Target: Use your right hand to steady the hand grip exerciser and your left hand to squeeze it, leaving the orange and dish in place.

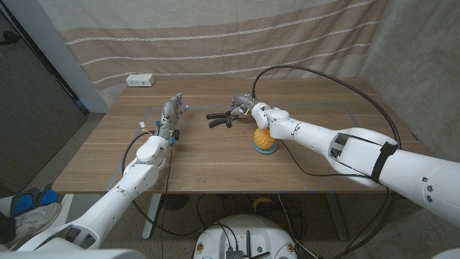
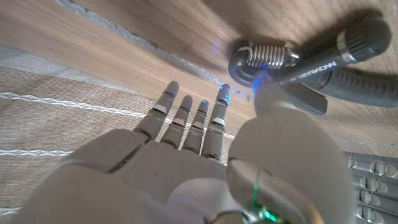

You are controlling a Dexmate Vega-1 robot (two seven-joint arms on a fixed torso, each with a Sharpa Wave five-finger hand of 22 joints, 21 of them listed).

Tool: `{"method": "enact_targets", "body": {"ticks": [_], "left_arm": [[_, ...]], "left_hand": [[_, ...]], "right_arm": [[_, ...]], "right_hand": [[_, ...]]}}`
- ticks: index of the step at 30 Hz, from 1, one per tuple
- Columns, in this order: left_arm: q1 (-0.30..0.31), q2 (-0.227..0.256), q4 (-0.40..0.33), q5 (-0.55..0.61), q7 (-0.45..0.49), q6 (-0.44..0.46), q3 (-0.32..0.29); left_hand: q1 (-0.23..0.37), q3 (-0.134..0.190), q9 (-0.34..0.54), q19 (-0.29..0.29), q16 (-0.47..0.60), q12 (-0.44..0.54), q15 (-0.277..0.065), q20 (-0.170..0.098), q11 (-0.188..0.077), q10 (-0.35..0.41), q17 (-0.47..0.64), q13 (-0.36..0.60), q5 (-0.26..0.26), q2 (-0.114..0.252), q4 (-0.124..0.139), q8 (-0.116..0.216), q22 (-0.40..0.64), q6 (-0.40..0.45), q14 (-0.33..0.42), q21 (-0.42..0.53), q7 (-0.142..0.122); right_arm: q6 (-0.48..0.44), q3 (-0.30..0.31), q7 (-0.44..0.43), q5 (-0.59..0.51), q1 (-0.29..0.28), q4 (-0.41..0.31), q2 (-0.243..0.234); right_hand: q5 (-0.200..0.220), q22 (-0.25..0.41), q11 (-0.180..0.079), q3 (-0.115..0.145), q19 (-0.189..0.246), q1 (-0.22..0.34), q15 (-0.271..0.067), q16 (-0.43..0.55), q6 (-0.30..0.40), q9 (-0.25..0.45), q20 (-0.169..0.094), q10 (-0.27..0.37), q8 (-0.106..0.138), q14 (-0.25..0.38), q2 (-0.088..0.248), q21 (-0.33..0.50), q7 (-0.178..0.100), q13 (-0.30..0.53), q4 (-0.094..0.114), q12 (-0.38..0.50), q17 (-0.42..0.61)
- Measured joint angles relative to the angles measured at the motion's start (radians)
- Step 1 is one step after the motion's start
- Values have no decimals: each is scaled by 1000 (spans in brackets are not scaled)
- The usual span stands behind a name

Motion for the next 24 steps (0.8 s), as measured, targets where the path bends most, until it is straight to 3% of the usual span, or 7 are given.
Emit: {"method": "enact_targets", "body": {"ticks": [2, 6, 10, 12, 16, 24], "left_arm": [[0, 0, -2, 0, 0, 0, 0], [1, 1, -5, 0, 2, 0, 0], [2, 1, -8, 0, 4, 0, 0], [2, 1, -8, 0, 6, 2, 0], [2, 1, -10, 0, 7, 3, 0], [2, 1, -11, 2, 12, 5, 1]], "left_hand": [[0, 0, 0, 0, 0, 0, 0, 0, 0, 0, 0, 0, 0, 0, 0, 0, 0, 0, 0, 0, 0], [0, 0, 0, 0, 0, 0, 0, 0, 0, 0, 0, 0, 0, 0, 0, 0, 0, 0, 0, 0, 0], [0, 0, 0, 0, 0, 0, 0, 0, 0, 0, 0, 0, 0, 0, 0, 0, 0, 0, 0, 0, 0], [0, 0, 0, 0, 0, 0, 0, 0, 0, 0, 0, 0, 0, 0, 0, 0, 0, 0, 0, 0, 0], [0, 0, 0, 0, 0, 0, 0, 0, 0, 0, 0, 0, 0, 0, 0, 0, 0, 0, 0, -8, 0], [0, 0, 0, 0, 0, 0, 0, 0, 0, 0, 0, 0, 0, 0, -7, 0, 0, 6, 0, -8, -6]], "right_arm": [[8, 0, -11, 0, 0, 0, 0], [35, -26, -51, 3, 19, 108, 44], [62, -32, -88, 9, 24, 135, 56], [77, -50, -107, 13, 37, 214, 89], [93, -67, -135, 24, 48, 277, 114], [89, -117, -135, 59, 69, 367, 156]], "right_hand": [[0, 0, 2, -6, 6, 10, -1, 0, 1, 5, -6, 3, 5, 2, -4, 0, 0, 2, -1, 1, 0], [0, 0, -2, -9, 11, 18, 1, 15, 18, 13, -11, 16, 24, 19, -2, 0, -4, 6, 1, 6, 5], [0, 0, -9, -18, 17, 28, 1, 26, 44, 25, -10, 38, 48, 33, 7, 0, -7, 11, 5, 14, 11], [0, 0, -15, -19, 25, 29, -3, 33, 58, 31, -11, 47, 61, 44, 8, 0, -8, 15, 5, 18, 16], [-1, 0, -23, -22, 25, 40, -1, 42, 72, 41, -11, 63, 79, 52, 19, 0, -11, 19, 3, 22, 23], [-5, 0, -23, -22, 29, 67, -1, 49, 106, 48, -14, 63, 105, 52, 38, -4, -12, 26, 3, 26, 32]]}}
